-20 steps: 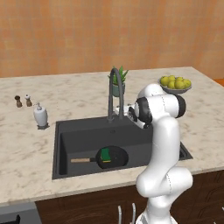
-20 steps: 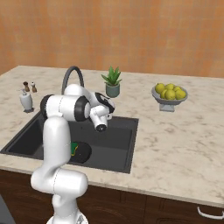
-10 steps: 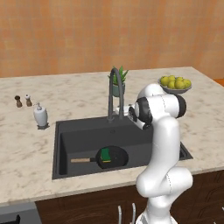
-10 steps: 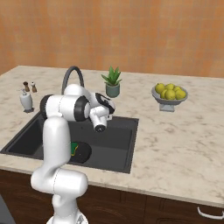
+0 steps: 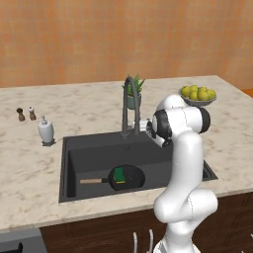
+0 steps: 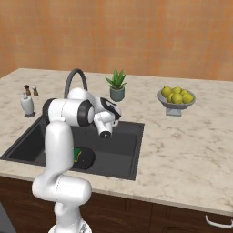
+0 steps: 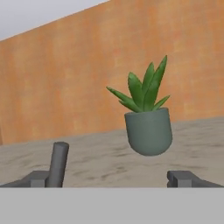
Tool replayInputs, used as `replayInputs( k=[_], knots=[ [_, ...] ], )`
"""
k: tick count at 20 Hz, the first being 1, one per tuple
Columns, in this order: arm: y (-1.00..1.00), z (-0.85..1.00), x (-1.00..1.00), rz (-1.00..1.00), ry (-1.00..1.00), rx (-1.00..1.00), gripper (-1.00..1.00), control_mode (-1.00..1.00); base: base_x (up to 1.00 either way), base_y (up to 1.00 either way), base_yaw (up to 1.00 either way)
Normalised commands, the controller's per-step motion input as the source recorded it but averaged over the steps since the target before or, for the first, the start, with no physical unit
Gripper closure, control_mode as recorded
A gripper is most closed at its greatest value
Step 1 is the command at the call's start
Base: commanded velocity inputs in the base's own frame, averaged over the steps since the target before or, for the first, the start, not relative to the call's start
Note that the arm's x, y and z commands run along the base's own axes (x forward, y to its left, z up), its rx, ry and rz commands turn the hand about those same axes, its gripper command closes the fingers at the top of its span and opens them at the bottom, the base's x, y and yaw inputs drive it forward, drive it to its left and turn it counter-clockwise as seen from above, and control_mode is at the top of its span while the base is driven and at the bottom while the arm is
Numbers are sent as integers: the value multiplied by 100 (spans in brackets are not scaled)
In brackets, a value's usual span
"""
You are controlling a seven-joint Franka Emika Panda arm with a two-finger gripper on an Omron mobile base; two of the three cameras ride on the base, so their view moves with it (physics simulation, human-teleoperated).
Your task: Pick the pan and sponge and place them into the sink. Then turn on the water.
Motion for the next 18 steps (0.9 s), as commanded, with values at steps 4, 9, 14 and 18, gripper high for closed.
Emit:
replayInputs(
  k=[4, 9, 14, 18],
  knots=[
    [-100, 0, 11, 0, 0, 6, -100, -100, 0, 0, 0],
    [-100, 0, 10, 0, 1, 6, -100, -100, 0, 0, 0],
    [-66, 0, 0, 0, 3, 0, -100, -100, 0, 0, 0],
    [-35, 0, 0, 0, 1, 0, -100, -100, 0, 0, 0]
  ],
)
